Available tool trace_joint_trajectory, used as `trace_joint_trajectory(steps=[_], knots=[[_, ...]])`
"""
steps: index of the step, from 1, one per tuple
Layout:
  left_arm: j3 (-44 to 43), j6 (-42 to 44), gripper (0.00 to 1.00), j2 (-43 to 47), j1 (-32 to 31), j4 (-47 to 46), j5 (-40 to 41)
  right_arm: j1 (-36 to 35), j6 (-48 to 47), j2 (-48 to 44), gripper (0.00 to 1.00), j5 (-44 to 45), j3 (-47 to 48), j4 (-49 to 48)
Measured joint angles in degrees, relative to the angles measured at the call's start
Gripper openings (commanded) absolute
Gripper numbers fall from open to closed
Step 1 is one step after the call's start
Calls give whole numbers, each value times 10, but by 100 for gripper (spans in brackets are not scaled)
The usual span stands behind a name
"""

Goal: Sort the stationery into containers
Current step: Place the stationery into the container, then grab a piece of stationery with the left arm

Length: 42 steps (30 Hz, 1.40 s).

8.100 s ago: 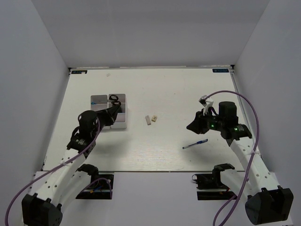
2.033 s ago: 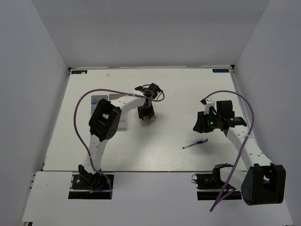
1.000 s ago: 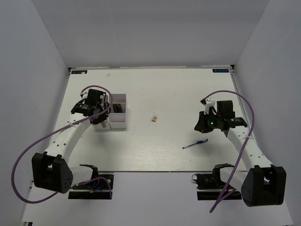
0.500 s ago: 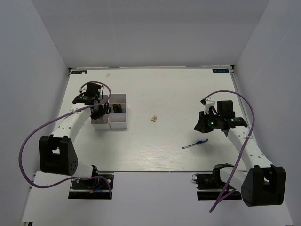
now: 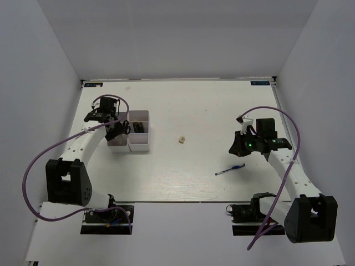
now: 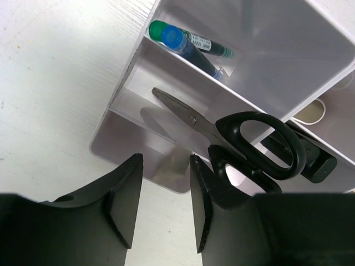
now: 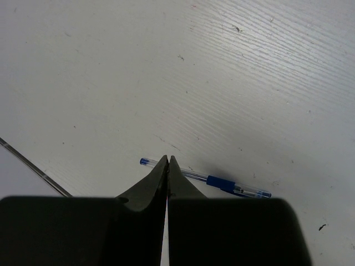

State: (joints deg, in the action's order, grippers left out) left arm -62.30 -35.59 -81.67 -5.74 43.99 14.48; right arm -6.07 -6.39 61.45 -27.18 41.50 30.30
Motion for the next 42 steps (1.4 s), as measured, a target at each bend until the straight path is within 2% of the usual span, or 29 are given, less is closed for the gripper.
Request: trace_joint_trajectory(steps=[7,9,11,12,14,15,16,17,18,19,20,21,22,26,28,35,39,42], knots=[[8,0,48,2,0,-3,0,0,0,0,2,0,0,0],[12,-2,31,10,0,-3,-2,0,0,0,2,0,0,0],[17,-3,7,30,-6,-3,-2,0,0,0,2,-1,0,0],[19,2,0,45,-13,-3,-2,0,0,0,5,-2,0,0],[20,11,0,80,-39,-6,-5,0,0,0,24,-2,0,0],[20,20,0,97,-59,-12,-9,0,-1,0,44,-3,0,0],[20,28,0,110,-80,-19,-18,0,-1,0,54,-3,0,0],[20,37,2,121,-110,-26,-28,0,-5,1,60,-4,0,0],[20,50,25,126,-141,-37,-34,0,-5,3,63,-5,0,0],[18,64,41,122,-175,-46,-48,0,-7,5,63,-5,0,0],[15,80,54,113,-203,-54,-62,0,-9,6,54,-5,0,1],[6,93,61,95,-233,-58,-78,0,-12,8,32,-6,0,1],[-7,104,69,68,-257,-59,-91,0,-15,10,0,-6,0,1],[-87,143,71,-73,-325,-74,-128,0,-12,11,2,-3,0,3],[-125,156,71,-142,-343,-83,-138,1,-9,11,33,1,0,3],[-272,189,69,-307,-373,-75,-129,0,-8,11,35,20,0,3],[-326,202,68,-354,-376,-69,-112,1,-6,11,35,25,0,3],[-334,209,65,-370,-377,-63,-100,1,-5,11,35,27,0,3]])
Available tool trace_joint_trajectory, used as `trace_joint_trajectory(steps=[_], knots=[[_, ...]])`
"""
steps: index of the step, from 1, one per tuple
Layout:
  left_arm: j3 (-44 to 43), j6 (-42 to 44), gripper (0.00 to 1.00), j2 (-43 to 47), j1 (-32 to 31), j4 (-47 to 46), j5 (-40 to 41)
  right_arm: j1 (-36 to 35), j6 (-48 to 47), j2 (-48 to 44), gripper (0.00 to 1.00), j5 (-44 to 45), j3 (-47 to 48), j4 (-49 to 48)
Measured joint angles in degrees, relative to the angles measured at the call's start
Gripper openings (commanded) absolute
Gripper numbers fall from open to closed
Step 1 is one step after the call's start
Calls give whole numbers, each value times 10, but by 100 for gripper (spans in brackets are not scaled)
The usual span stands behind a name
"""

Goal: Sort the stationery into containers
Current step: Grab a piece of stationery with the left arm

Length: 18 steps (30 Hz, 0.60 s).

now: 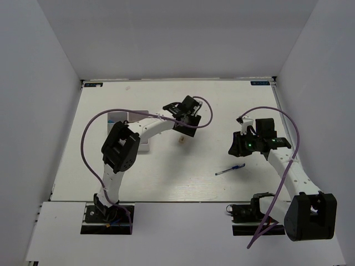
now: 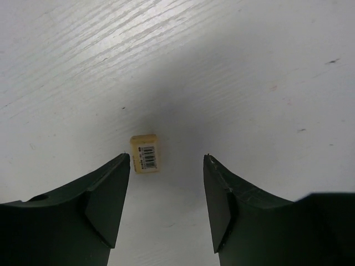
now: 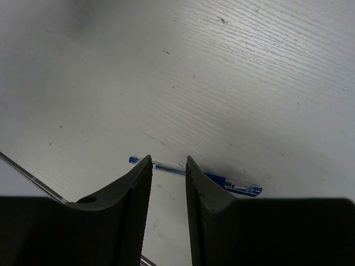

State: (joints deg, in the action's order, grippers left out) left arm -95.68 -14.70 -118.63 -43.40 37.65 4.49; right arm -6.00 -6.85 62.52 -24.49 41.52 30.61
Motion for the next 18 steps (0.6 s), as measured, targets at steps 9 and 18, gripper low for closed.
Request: trace_joint_trajectory(steps=[9,18], knots=[[6,3,60,-23,3,12,42,0,1,0,35,0,0,1],[34,-2,53,-25,5,6,56,0,3,0,35,0,0,1]])
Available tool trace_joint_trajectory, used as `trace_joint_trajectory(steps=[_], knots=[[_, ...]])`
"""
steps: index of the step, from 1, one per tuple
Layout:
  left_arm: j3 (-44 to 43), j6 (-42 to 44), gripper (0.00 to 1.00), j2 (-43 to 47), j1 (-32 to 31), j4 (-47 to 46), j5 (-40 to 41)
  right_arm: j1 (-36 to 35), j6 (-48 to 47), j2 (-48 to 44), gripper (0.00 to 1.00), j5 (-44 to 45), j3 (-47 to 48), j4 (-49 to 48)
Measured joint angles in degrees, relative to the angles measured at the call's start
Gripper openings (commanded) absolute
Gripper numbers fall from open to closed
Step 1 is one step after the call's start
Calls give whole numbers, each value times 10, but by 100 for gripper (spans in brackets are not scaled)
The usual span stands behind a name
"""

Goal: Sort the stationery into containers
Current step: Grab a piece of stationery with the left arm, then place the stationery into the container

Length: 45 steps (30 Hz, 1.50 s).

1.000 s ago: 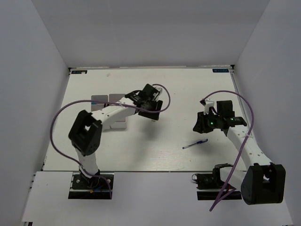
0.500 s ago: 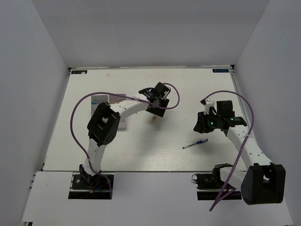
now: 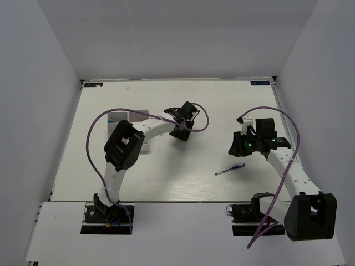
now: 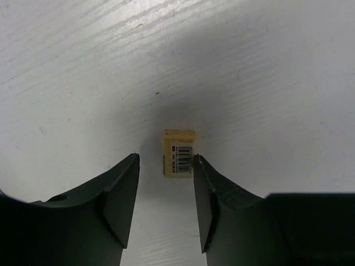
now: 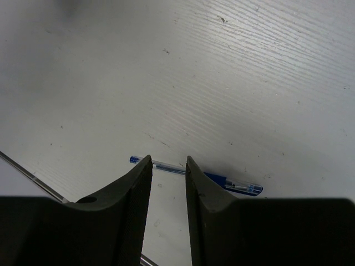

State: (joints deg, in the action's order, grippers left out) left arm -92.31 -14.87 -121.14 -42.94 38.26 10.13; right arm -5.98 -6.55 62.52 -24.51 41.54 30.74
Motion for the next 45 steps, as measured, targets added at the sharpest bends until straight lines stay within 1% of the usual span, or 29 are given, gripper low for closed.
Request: trace_joint_trajectory(steps=[3,6,9,10,13,15,16,17,19,20,21,23,24,26,29,30,32,34,36,39,40,45], knots=[[4,-2,53,-5,0,-1,1,0,0,0,35,0,0,0],[5,-3,49,-5,0,-2,3,2,0,0,35,0,0,0],[5,-5,39,-6,0,-2,4,5,1,0,35,0,0,0],[5,-6,34,-7,0,-2,4,5,1,0,35,0,0,1],[4,-6,33,-9,0,-3,5,7,1,0,36,-1,0,3],[5,-6,25,-9,0,-3,6,8,2,0,41,-1,0,4],[5,-6,22,-9,0,-3,6,9,2,0,41,-2,0,5],[5,-6,15,-9,0,-3,7,9,2,0,41,-3,0,5],[6,-7,13,-9,0,-4,7,10,2,0,41,-5,0,5],[9,-9,10,-7,0,-6,7,11,2,0,41,-6,0,6],[14,-11,10,-2,0,-10,8,11,2,0,39,-7,0,7],[45,-17,7,16,-1,-28,9,12,1,0,37,-10,0,7],[72,-22,5,37,-1,-33,10,13,2,0,36,-11,0,8],[124,-33,4,85,-1,-37,15,14,2,0,36,-13,0,8],[219,-48,4,209,0,-49,27,15,2,0,36,-14,0,8],[250,-55,4,263,1,-53,33,15,2,0,36,-15,0,8],[290,-68,4,358,9,-54,45,15,2,0,36,-16,0,8],[318,-82,2,447,29,-55,59,15,2,0,36,-18,0,8],[340,-96,1,511,62,-55,71,15,2,0,36,-18,0,8],[372,-116,1,565,133,-38,89,15,-1,0,15,-19,0,8],[381,-121,1,571,152,-29,92,15,-1,0,0,-21,0,8],[401,-142,1,557,235,11,99,15,2,0,0,-25,0,8]])
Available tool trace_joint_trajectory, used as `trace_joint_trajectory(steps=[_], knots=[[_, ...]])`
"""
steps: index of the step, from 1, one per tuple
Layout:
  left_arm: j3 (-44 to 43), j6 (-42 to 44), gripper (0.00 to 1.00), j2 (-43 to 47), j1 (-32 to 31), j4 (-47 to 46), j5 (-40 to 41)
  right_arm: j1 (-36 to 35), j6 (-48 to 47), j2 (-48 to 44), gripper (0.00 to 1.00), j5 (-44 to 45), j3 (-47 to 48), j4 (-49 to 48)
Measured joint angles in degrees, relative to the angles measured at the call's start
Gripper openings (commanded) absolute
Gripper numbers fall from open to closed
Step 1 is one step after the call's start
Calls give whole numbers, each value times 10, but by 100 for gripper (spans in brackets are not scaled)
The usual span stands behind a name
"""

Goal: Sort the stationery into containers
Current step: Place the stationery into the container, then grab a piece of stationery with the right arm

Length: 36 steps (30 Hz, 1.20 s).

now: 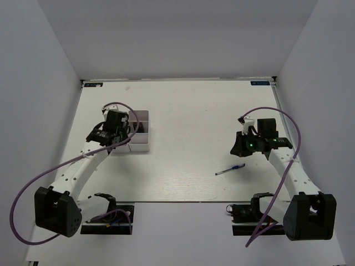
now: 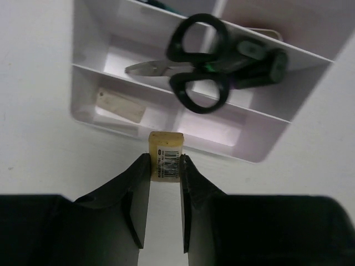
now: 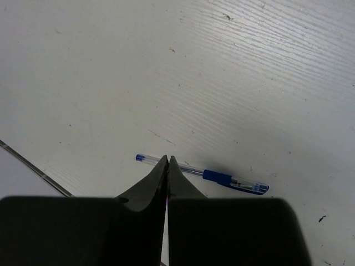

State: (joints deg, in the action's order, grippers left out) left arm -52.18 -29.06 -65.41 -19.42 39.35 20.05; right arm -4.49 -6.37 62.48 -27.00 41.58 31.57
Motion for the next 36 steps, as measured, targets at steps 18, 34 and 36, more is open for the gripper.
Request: trace_joint_trajectory(steps=[18,34,36], knots=[[2,-5,55,-109,92,-11,-15,8,-1,0,45,-2,0,0],[75,101,64,105,54,-32,-153,14,-314,-34,37,-94,-2,89],[125,128,70,164,11,-45,-176,14,-444,-41,41,-104,-12,121]])
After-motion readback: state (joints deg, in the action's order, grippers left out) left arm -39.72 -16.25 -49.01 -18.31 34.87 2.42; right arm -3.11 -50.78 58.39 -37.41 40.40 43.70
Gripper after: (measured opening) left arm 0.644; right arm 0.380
